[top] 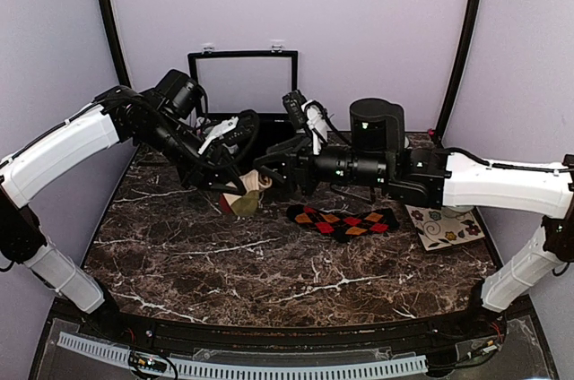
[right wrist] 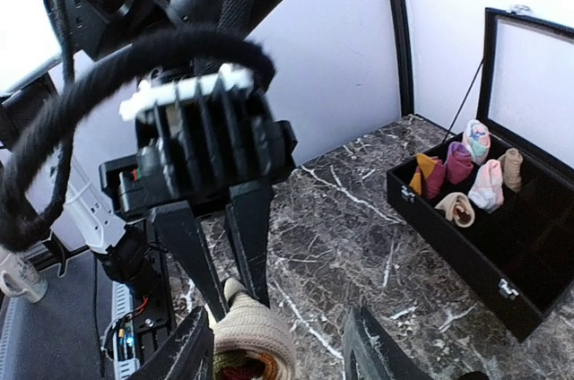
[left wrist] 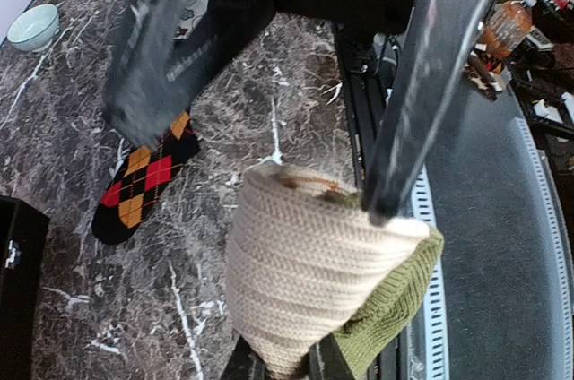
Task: Roll the socks
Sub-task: Pass from the right arm to the left, then adjust the sock.
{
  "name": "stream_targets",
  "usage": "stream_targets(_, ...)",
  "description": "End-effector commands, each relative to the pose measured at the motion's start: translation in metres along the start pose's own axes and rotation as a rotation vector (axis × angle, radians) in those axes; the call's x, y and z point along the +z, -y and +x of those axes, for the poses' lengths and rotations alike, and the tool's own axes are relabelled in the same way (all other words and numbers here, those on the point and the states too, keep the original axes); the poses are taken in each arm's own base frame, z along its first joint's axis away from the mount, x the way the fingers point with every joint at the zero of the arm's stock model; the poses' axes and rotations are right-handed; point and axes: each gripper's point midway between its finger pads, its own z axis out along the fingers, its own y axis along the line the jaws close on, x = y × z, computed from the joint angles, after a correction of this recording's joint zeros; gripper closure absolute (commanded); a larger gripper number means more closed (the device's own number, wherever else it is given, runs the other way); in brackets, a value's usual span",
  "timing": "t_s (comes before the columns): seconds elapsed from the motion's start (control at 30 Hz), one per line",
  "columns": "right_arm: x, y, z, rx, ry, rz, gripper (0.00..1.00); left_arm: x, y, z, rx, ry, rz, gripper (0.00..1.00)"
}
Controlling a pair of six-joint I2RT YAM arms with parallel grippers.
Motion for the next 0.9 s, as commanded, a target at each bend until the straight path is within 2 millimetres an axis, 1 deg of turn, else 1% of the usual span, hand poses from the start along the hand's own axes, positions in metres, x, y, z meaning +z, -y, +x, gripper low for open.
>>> stream_targets(0.0, -0.006, -0.039, -0.011, -0.051, 0.079, -0.145, 0.52, -0.012, 0.028, -0.017, -0.083, 0.086, 0.142, 1.0)
stream_targets(0.13, 0.006, -0.05, 0.001, -0.06, 0.033, -0.168, 0.54, -0.009, 0.026, -0.012, -0.082, 0.075, 0.145, 1.0)
stream_targets(0.27, 0.009, -0.055, 0.006, -0.07, 0.026, -0.182, 0.56, -0.007, 0.025, -0.009, -0.071, 0.059, 0.136, 1.0)
stream_targets(0.37, 0.009, -0.053, 0.015, -0.065, -0.015, -0.174, 0.57, -0.006, 0.023, -0.003, -0.065, 0.04, 0.123, 1.0)
stream_targets(0.43, 0.008, -0.051, 0.019, -0.07, -0.041, -0.163, 0.59, -0.004, 0.019, 0.003, -0.055, 0.018, 0.096, 1.0)
stream_targets(0.57, 0.013, -0.033, 0.038, -0.084, -0.157, -0.067, 0.61, -0.002, 0.001, 0.014, -0.035, -0.028, -0.009, 1.0)
stream_targets(0.67, 0.013, -0.027, 0.047, -0.07, -0.199, -0.044, 0.61, -0.004, -0.003, 0.012, -0.024, -0.021, -0.048, 1.0)
stream_targets(0.73, 0.013, -0.027, 0.051, -0.066, -0.211, -0.043, 0.62, -0.005, 0.001, 0.01, -0.017, -0.006, -0.026, 1.0)
stream_targets(0.8, 0.013, -0.028, 0.055, -0.068, -0.213, -0.053, 0.62, -0.007, 0.012, 0.006, -0.014, 0.012, 0.03, 1.0)
stream_targets(0.87, 0.012, -0.032, 0.054, -0.074, -0.196, -0.083, 0.61, -0.008, 0.021, 0.003, -0.012, 0.027, 0.079, 1.0)
